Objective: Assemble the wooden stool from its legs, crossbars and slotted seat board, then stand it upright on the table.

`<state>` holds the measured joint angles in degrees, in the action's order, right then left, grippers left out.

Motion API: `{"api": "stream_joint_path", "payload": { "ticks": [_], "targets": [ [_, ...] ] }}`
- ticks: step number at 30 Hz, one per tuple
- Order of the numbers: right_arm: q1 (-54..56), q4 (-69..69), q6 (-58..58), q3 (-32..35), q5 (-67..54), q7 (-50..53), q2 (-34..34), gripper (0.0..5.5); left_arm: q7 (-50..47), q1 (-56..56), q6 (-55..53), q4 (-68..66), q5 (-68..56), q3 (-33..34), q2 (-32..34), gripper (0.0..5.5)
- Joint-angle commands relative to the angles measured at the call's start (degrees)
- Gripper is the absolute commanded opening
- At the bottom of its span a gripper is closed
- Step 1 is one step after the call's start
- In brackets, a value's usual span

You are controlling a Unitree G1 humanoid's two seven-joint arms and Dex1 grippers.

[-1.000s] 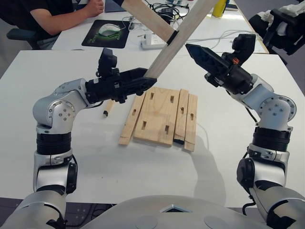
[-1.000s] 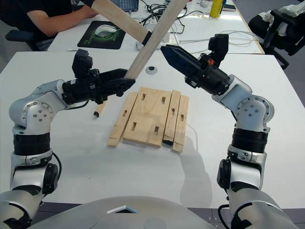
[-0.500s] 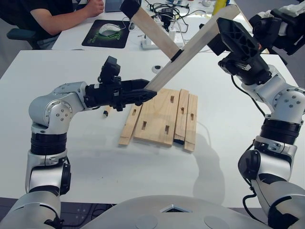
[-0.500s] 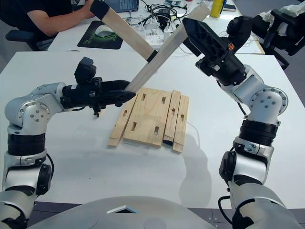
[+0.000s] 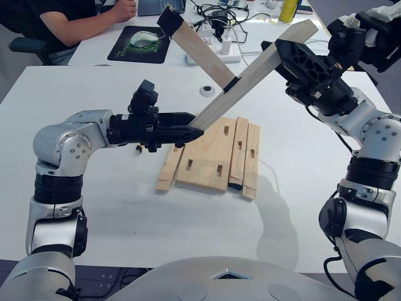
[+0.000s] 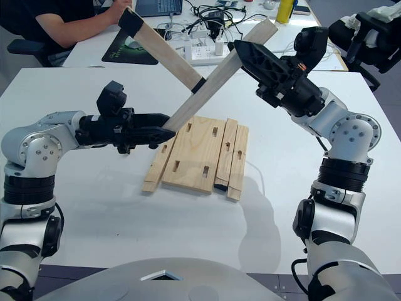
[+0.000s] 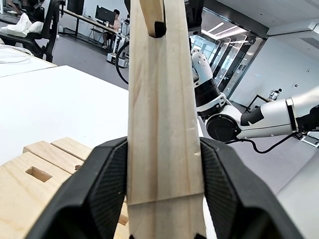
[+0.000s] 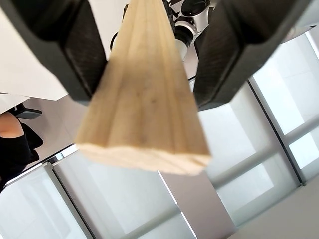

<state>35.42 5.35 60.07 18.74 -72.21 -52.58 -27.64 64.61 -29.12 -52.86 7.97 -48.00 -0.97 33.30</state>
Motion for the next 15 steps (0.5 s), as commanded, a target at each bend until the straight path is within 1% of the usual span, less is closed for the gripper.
{"api": "stream_joint_path", "payload": {
  "ticks": [1,6,7,10,11,14,15],
  "targets": [
    [-0.5,-1.5,0.6,-0.7,0.4,-1.2,-0.6,2.1,0.0,-0.2,1.3,-0.1,2.5,-1.1,1.5,2.1],
    [-1.9,-2.9,0.2,-1.3,1.2,-1.2,-0.3,2.1,-0.8,-0.3,3.9,-0.5,4.9,-1.5,1.3,2.1],
    [-2.3,-3.3,-0.3,-1.1,1.4,-0.5,0.2,2.1,-1.4,-0.3,4.4,-0.9,5.5,-1.4,1.2,2.48],
    [-3.7,-4.7,-2.6,-0.8,2.6,2.3,1.9,2.1,-1.9,0.0,4.6,-1.5,6.0,-1.2,1.2,2.88],
    [-4.0,-4.9,-3.7,-0.8,3.3,3.7,2.6,2.1,-1.9,0.4,4.7,-1.4,6.2,-1.2,1.5,3.09],
    [-5.6,-6.4,-5.2,-0.9,4.3,5.7,3.9,2.1,-1.7,1.7,5.7,-1.2,8.6,-2.2,3.5,3.57],
    [-6.3,-6.9,-5.5,-1.3,5.2,5.2,3.4,2.1,-1.1,2.6,6.1,-1.1,9.6,-2.2,5.2,3.71]
  ]
}}
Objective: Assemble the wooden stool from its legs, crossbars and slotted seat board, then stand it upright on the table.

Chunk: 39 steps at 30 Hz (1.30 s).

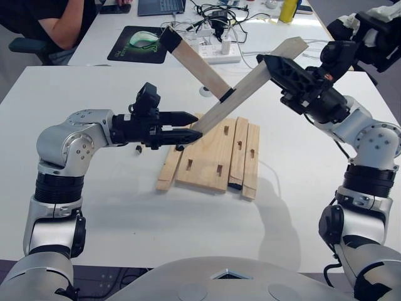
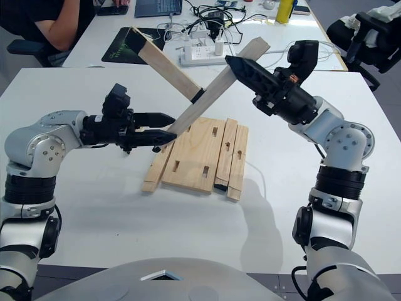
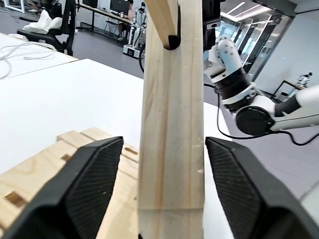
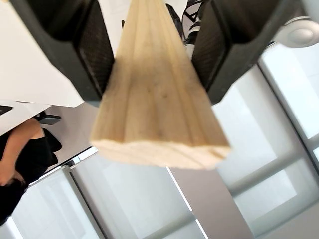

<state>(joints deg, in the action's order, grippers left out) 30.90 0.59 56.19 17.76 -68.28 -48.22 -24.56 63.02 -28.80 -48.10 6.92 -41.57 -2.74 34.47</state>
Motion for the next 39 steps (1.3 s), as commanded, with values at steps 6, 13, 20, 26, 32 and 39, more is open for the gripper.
{"api": "stream_joint_path", "payload": {
  "ticks": [6,13,20,26,32,39],
  "targets": [
    [-5.1,-2.9,-3.7,-0.5,6.3,-3.4,-5.2,2.1,3.0,7.3,1.9,-4.7,3.1,8.9,13.5,3.91],
    [-10.8,-6.1,-5.4,-1.1,9.5,-11.1,-11.7,2.1,3.6,11.9,8.6,-12.6,6.6,13.3,15.6,3.91],
    [-13.6,-6.7,-10.5,-3.1,14.5,-14.6,-12.5,2.1,0.9,16.2,8.4,-7.0,5.3,14.3,13.1,3.91],
    [-14.3,-6.4,-14.5,-4.7,18.0,-15.9,-12.4,2.1,0.4,15.7,8.1,-6.1,5.2,13.7,12.7,3.91],
    [-14.6,-6.3,-16.5,-6.2,19.9,-17.2,-13.4,2.09,0.1,15.6,7.9,-5.3,5.2,13.2,12.4,3.91],
    [-13.8,-6.5,-15.4,-7.1,19.8,-19.1,-16.0,2.09,-0.8,16.4,7.5,-4.3,5.0,13.7,12.0,3.91]
  ]
}}
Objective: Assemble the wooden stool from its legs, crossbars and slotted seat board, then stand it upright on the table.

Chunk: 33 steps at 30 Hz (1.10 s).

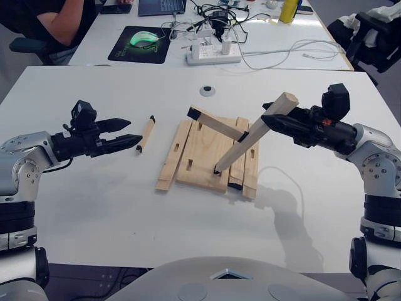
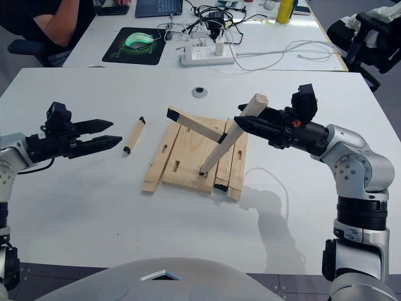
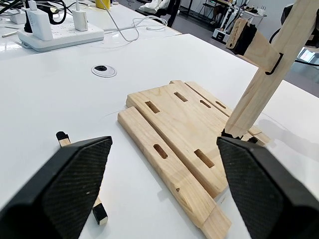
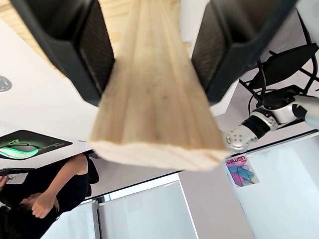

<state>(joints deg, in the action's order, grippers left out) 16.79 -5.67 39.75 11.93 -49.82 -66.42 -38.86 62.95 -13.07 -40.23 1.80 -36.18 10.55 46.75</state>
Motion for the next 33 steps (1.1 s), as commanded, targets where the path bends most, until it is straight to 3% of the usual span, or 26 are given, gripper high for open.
{"api": "stream_joint_path", "payload": {
  "ticks": [1,17,33],
  "targets": [
    [0.5,0.0,1.1,-1.4,1.1,-1.1,-2.0,2.08,-0.8,0.9,-0.4,1.0,-0.5,0.5,-0.3,3.91],
    [3.7,-1.1,1.6,-0.8,0.8,-1.2,-3.8,2.07,-2.8,3.5,-0.6,3.2,-1.7,1.2,-1.3,3.91],
    [1.8,-4.0,-4.1,-6.4,9.2,-3.0,-5.4,2.07,-3.7,3.9,-0.4,4.3,-1.9,1.0,-1.4,3.91]
  ]
}}
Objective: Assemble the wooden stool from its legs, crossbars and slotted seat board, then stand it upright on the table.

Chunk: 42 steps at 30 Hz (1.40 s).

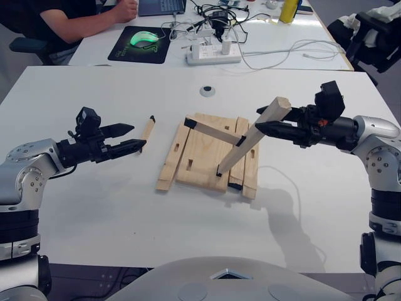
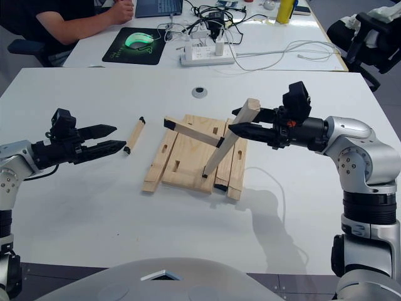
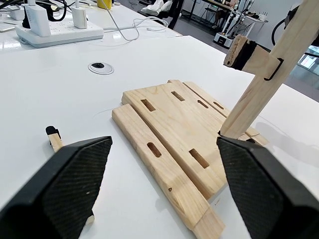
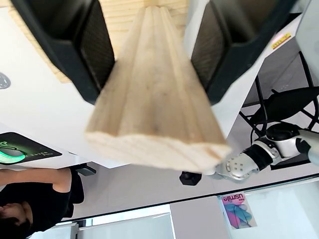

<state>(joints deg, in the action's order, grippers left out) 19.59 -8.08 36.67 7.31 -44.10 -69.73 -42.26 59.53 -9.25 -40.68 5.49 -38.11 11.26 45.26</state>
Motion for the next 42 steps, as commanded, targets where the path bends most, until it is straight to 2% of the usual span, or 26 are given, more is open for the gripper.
{"api": "stream_joint_path", "payload": {
  "ticks": [1,7,17,27,31,34,42],
  "targets": [
    [-1.2,-2.5,-1.5,-2.3,4.2,0.4,-2.3,2.07,-0.3,0.1,0.1,0.7,0.1,0.3,0.2,3.91],
    [-4.2,-7.2,-1.0,-4.1,4.9,3.1,-2.4,2.06,-0.9,0.9,-0.1,1.7,-0.2,0.8,0.0,3.91],
    [-22.2,-16.5,-3.4,-5.1,6.3,9.8,-2.6,2.06,-1.5,2.8,-0.4,2.9,-1.0,2.4,0.1,3.91],
    [-19.0,-14.6,-4.3,-8.7,6.6,12.3,-4.0,2.05,-2.7,3.2,-0.5,3.5,-1.5,2.3,-0.4,3.91],
    [-10.7,-6.0,-5.7,-12.0,13.6,16.4,-4.1,2.05,-4.0,5.2,-0.4,5.1,-1.9,3.2,-1.6,3.91],
    [-9.9,-3.8,-7.3,-13.0,14.8,17.6,-4.1,2.05,-4.6,5.6,-0.7,5.8,-2.2,3.3,-2.0,3.91],
    [-13.3,-8.6,-7.2,-15.9,10.6,11.5,-8.1,2.05,-5.5,6.8,-0.4,6.5,-2.6,4.1,-2.3,3.91]
  ]
}}
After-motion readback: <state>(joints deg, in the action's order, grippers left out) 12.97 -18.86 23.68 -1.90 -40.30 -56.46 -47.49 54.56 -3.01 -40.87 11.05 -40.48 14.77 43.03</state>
